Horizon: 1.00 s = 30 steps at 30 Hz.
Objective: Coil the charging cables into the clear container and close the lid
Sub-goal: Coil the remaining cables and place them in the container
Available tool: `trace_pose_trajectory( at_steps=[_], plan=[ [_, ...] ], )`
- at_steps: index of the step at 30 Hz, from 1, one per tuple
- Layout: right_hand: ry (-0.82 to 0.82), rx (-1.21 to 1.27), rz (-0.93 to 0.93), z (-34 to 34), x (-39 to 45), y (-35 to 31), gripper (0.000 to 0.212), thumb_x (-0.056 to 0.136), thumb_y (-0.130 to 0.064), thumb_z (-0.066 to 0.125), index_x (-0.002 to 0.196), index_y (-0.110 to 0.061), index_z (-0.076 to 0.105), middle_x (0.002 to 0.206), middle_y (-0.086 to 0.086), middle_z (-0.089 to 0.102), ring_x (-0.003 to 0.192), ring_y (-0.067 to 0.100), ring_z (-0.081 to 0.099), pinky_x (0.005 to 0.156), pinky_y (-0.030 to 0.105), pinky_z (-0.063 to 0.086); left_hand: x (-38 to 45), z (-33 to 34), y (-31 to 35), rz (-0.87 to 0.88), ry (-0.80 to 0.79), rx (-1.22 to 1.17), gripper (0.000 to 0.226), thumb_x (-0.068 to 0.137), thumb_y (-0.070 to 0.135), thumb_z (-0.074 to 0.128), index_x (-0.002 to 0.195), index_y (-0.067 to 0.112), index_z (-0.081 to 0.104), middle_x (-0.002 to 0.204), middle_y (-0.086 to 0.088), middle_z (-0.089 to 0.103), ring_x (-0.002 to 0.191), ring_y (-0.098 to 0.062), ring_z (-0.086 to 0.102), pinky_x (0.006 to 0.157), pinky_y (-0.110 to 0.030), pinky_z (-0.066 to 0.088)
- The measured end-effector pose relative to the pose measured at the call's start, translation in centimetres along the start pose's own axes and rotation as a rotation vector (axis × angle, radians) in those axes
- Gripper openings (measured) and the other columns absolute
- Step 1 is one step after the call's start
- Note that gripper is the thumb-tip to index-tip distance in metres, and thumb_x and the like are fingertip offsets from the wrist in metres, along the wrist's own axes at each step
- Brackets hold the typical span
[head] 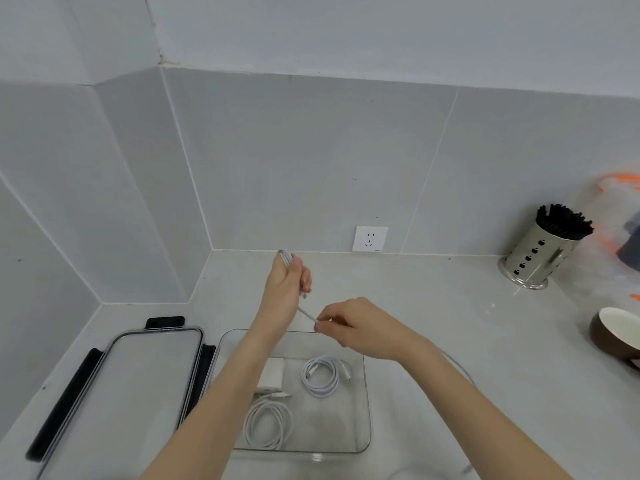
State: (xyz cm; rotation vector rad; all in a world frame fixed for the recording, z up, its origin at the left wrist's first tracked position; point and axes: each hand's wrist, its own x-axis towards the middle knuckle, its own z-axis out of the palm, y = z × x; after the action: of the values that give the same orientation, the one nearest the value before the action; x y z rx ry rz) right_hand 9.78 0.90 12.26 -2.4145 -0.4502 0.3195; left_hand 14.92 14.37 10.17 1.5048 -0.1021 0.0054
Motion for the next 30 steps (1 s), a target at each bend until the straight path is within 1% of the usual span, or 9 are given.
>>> trace_pose_trajectory(
  at_steps=[5, 7, 10, 12, 16, 19, 24, 28, 30],
  plan=[
    [0.091, -0.085, -0.012, -2.4, 0.0, 0.4, 0.017, 0.083, -0.030, 0.064, 0.084, -0.015, 0.072, 0.057, -0.015, 0.054, 0.052, 0.002, 0.048, 0.054, 0.013, 0.034, -1.7, -0.5, -1.6, -0.094, -0.310, 0.318, 0.026, 0.098, 0.021, 0.036, 0.073, 0.012, 0.039, 0.058, -0.003, 0.045, 0.050, -0.010, 0.041, 0.055, -0.020, 0.037],
    [0.118, 0.044, -0.013, -3.2, 0.3, 0.6, 0.014, 0.076, -0.028, 0.073, 0.077, -0.013, 0.073, 0.059, -0.011, 0.059, 0.053, 0.000, 0.050, 0.056, 0.012, 0.037, -2.5, -0.1, -1.5, -0.176, -0.419, 0.231, 0.036, 0.099, 0.030, 0.032, 0.069, 0.013, 0.042, 0.053, -0.002, 0.042, 0.045, -0.012, 0.038, 0.051, -0.021, 0.035],
    [0.121, 0.297, -0.023, -3.7, 0.8, 0.8, 0.012, 0.068, -0.017, 0.080, 0.070, -0.013, 0.070, 0.062, 0.005, 0.067, 0.059, 0.010, 0.057, 0.061, 0.025, 0.045, -2.8, 0.0, -0.8, -0.336, -0.548, 0.005, 0.048, 0.097, 0.043, 0.025, 0.064, 0.014, 0.045, 0.044, 0.004, 0.034, 0.040, -0.011, 0.028, 0.046, -0.022, 0.027],
    [0.124, 0.438, -0.049, -3.6, 0.9, 1.0, 0.011, 0.069, -0.009, 0.079, 0.069, -0.012, 0.068, 0.060, -0.003, 0.068, 0.059, 0.010, 0.059, 0.059, 0.020, 0.046, -2.8, -0.3, -0.2, -0.382, -0.621, -0.092, 0.046, 0.093, 0.046, 0.030, 0.066, 0.012, 0.046, 0.041, 0.006, 0.030, 0.037, -0.009, 0.024, 0.043, -0.019, 0.025],
    [0.161, 0.607, -0.080, -3.2, 1.0, 1.2, 0.010, 0.073, -0.001, 0.073, 0.072, -0.010, 0.069, 0.057, -0.008, 0.067, 0.057, 0.003, 0.059, 0.059, 0.013, 0.046, -2.7, -0.9, 0.6, -0.473, -0.664, -0.224, 0.037, 0.092, 0.040, 0.033, 0.068, 0.014, 0.045, 0.040, 0.009, 0.028, 0.034, -0.006, 0.024, 0.039, -0.017, 0.025],
    [0.203, 0.577, -0.076, -3.0, 1.0, 1.2, 0.008, 0.075, -0.003, 0.073, 0.073, -0.011, 0.072, 0.055, -0.009, 0.065, 0.049, 0.000, 0.049, 0.050, 0.013, 0.036, -2.3, -1.4, 1.0, -0.547, -0.699, -0.338, 0.028, 0.086, 0.036, 0.037, 0.070, 0.014, 0.043, 0.039, 0.009, 0.031, 0.033, -0.005, 0.028, 0.038, -0.017, 0.028],
    [0.266, 0.526, -0.068, -2.8, 1.1, 1.6, 0.019, 0.069, -0.008, 0.078, 0.062, -0.022, 0.068, 0.072, -0.009, 0.060, 0.045, 0.002, 0.043, 0.049, 0.016, 0.037, -2.1, -1.8, 1.8, -0.640, -0.791, -0.245, 0.025, 0.083, 0.033, 0.043, 0.068, 0.013, 0.046, 0.038, 0.009, 0.032, 0.033, -0.005, 0.028, 0.038, -0.017, 0.027],
    [0.273, 0.599, -0.063, -2.8, 1.0, 1.5, 0.012, 0.081, -0.008, 0.068, 0.070, -0.013, 0.066, 0.047, -0.014, 0.054, 0.041, 0.004, 0.035, 0.045, 0.015, 0.030, -2.3, -1.1, 2.0, -0.595, -0.743, -0.415, 0.024, 0.085, 0.030, 0.040, 0.068, 0.014, 0.046, 0.038, 0.011, 0.033, 0.032, -0.003, 0.030, 0.037, -0.016, 0.030],
    [0.328, 0.671, -0.055, -2.4, 1.2, 1.8, 0.013, 0.087, -0.010, 0.060, 0.076, -0.010, 0.066, 0.047, -0.012, 0.052, 0.042, 0.007, 0.036, 0.044, 0.018, 0.029, -2.1, -0.8, 1.8, -0.571, -0.692, -0.597, 0.028, 0.086, 0.030, 0.041, 0.066, 0.014, 0.051, 0.038, 0.010, 0.037, 0.032, -0.003, 0.030, 0.037, -0.016, 0.032]
  ],
)
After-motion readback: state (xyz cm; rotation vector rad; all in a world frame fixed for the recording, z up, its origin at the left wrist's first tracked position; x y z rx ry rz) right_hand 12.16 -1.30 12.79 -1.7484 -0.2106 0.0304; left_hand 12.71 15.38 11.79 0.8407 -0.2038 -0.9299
